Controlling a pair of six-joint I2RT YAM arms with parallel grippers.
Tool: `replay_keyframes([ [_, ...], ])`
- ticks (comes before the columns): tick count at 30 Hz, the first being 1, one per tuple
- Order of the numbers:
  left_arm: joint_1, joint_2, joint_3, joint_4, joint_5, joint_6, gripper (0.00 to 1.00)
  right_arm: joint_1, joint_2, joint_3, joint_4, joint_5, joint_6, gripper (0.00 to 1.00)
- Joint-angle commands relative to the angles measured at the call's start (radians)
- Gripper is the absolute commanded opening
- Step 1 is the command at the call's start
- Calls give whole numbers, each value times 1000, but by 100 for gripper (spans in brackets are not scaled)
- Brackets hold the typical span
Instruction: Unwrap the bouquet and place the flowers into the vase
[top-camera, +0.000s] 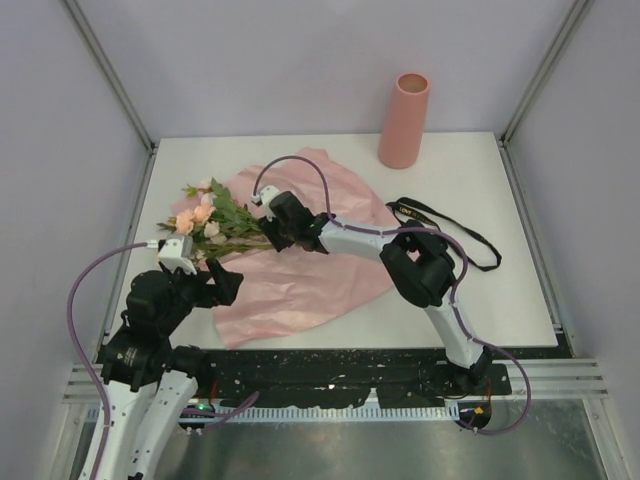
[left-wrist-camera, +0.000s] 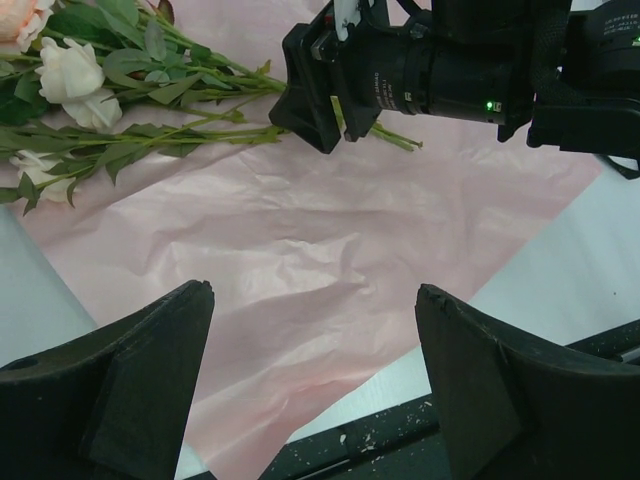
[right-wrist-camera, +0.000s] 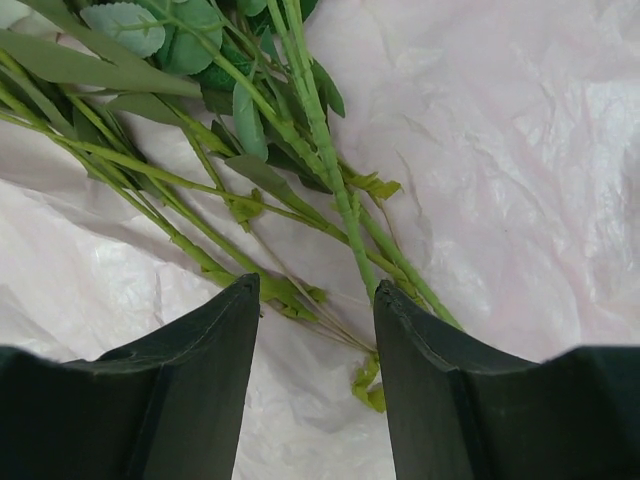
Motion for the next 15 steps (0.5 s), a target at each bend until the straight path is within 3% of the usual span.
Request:
replay_keyframes([
  [1, 2, 11, -6, 11, -30, 15, 87, 0, 14, 90, -5, 37, -2, 54],
  [6, -1, 37, 3, -3, -37, 15, 86, 0, 80, 200, -111, 54, -10, 50],
  [11, 2, 20, -5, 7, -42, 14, 86, 0, 97, 205, -103, 60, -11, 47],
  [15, 2, 34, -2, 1, -42, 14, 86, 0, 106, 217, -100, 60, -10, 40],
])
